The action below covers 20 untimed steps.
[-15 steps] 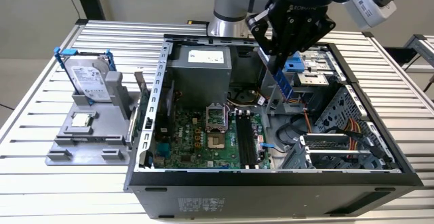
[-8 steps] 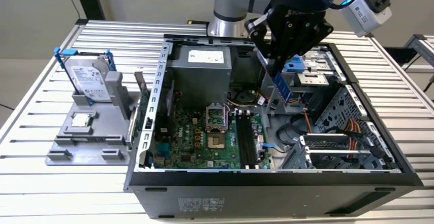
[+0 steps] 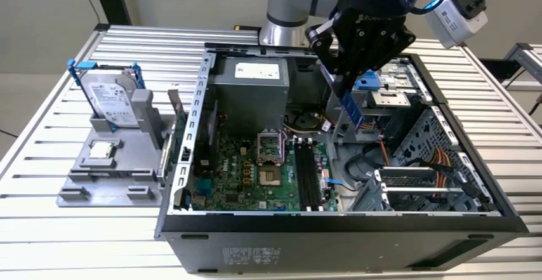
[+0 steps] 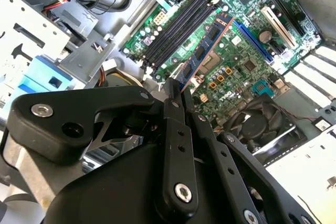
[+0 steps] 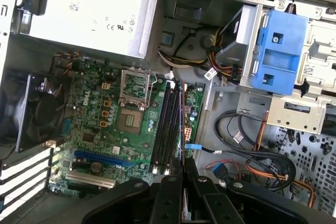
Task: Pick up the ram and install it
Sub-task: 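Insert the ram into the slot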
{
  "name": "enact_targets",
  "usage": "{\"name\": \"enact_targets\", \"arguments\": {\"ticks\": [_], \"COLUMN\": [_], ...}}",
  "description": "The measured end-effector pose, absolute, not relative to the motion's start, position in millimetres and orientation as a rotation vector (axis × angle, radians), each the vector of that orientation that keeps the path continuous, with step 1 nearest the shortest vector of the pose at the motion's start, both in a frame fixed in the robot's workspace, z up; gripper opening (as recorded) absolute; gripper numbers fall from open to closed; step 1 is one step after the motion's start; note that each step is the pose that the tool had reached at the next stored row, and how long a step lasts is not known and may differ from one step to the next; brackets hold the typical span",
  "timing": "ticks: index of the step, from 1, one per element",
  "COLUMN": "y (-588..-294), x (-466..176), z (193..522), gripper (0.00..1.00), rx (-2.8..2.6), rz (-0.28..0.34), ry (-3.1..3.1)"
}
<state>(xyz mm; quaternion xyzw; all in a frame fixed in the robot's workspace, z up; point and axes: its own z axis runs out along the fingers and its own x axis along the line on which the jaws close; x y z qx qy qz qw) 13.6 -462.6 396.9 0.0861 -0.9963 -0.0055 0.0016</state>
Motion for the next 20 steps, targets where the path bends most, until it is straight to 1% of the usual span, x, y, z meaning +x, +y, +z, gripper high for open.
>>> {"name": "enact_targets", "arguments": {"ticks": [20], "y": [-462.6], "x": [13.6], "z": [391.5], "gripper": [0.0], "rx": [0.251], "rz": [-0.017], "ry": [-3.128]}}
